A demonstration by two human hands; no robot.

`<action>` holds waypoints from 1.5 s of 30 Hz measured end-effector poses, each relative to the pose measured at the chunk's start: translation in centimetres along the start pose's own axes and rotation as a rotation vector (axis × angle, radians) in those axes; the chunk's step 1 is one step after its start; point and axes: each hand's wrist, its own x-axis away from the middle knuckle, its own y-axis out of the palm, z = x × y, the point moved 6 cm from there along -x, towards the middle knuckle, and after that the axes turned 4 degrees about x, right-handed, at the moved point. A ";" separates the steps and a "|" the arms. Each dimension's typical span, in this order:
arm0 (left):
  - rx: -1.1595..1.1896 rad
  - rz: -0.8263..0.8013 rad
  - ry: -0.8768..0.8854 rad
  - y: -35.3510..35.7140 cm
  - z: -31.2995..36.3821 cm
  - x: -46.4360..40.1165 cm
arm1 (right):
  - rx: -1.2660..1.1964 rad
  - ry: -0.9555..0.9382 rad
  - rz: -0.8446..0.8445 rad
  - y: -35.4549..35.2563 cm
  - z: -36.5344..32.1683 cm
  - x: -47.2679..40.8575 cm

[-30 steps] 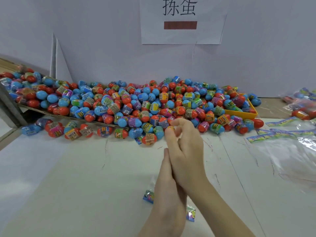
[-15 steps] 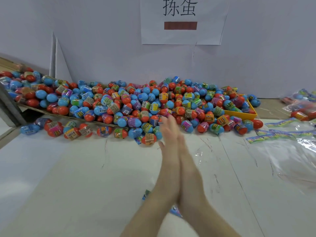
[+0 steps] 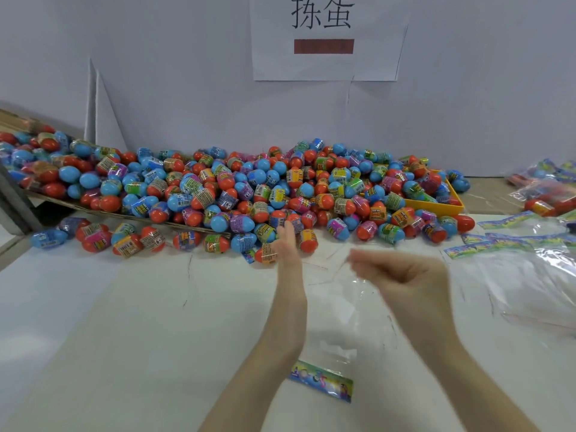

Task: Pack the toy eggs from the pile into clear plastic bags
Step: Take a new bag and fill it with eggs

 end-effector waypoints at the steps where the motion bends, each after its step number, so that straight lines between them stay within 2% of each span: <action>1: -0.061 -0.012 -0.009 -0.3 -1.0 -0.3 | 0.126 -0.025 0.063 -1.5 -0.1 -1.2; 2: -0.089 -0.012 -0.050 -0.9 -1.8 -0.4 | 0.339 0.000 0.098 -3.0 0.6 -2.4; 3: -0.247 -0.043 -0.062 -1.5 -3.1 -0.2 | 0.598 0.078 -0.013 -4.1 1.7 -3.8; 4: -0.524 -0.093 -0.076 -1.9 -4.4 0.3 | 0.874 0.216 -0.206 -5.0 3.3 -4.8; 5: -0.844 -0.152 -0.080 -2.1 -6.1 0.2 | 1.043 0.360 -0.409 -5.5 4.4 -5.3; 6: -1.077 -0.193 -0.084 -2.2 -7.3 0.3 | 1.117 0.438 -0.553 -6.0 5.2 -5.3; 7: -1.170 -0.209 -0.081 -1.9 -8.1 0.0 | 1.077 0.425 -0.561 -6.4 5.1 -5.7; 8: -1.197 -0.212 -0.082 -1.7 -8.3 0.0 | 0.944 0.363 -0.447 -7.2 4.5 -6.7; 11: -1.107 -0.175 0.018 -1.4 -8.0 -0.1 | 0.367 0.120 0.150 -10.0 1.5 -7.9; 13: -1.020 -0.107 0.073 -1.7 -7.4 -0.1 | 0.310 -0.023 0.385 -11.0 0.3 -7.6; 15: -0.924 -0.021 0.115 -2.3 -6.8 -0.2 | 0.315 -0.131 0.492 -10.6 -1.1 -6.6; 17: -0.810 0.032 0.136 -2.6 -6.3 0.2 | 0.301 -0.169 0.430 -8.9 -1.9 -5.8; 18: -0.738 0.061 0.151 -2.7 -5.9 0.5 | 0.289 -0.160 0.332 -7.5 -2.0 -5.4; 20: -0.509 0.102 0.174 -3.1 -5.0 1.1 | 0.306 -0.094 0.029 -3.9 -1.8 -4.7; 23: -0.105 -0.001 0.156 -3.5 -3.5 1.9 | 0.429 0.043 -0.364 -0.1 -0.2 -3.5; 25: 0.035 -0.056 0.147 -4.1 -2.2 2.5 | 0.362 0.133 -0.494 0.7 0.4 -3.1; 27: 0.143 -0.141 0.053 -4.5 -1.5 2.8 | 0.185 0.202 -0.583 1.1 0.4 -2.9; 30: 0.219 -0.289 -0.126 -4.8 -1.9 3.0 | 0.000 0.218 -0.621 1.3 -0.4 -2.5; 33: 0.309 -0.392 -0.296 -4.3 -2.2 3.0 | -0.050 0.236 -0.652 1.8 -0.8 -2.0; 35: 0.343 -0.423 -0.337 -3.6 -2.1 2.9 | -0.051 0.267 -0.682 2.0 -0.9 -1.5; 40: 0.417 -0.213 -0.230 -4.2 -1.8 2.7 | -0.067 0.317 -0.735 1.8 -1.1 -0.3; 42: 0.427 -0.184 -0.181 -4.7 -1.5 3.1 | -0.112 0.305 -0.745 1.4 -1.3 0.1; 45: 0.423 -0.164 -0.175 -5.0 -1.6 3.8 | -0.155 0.290 -0.844 1.3 -1.6 0.8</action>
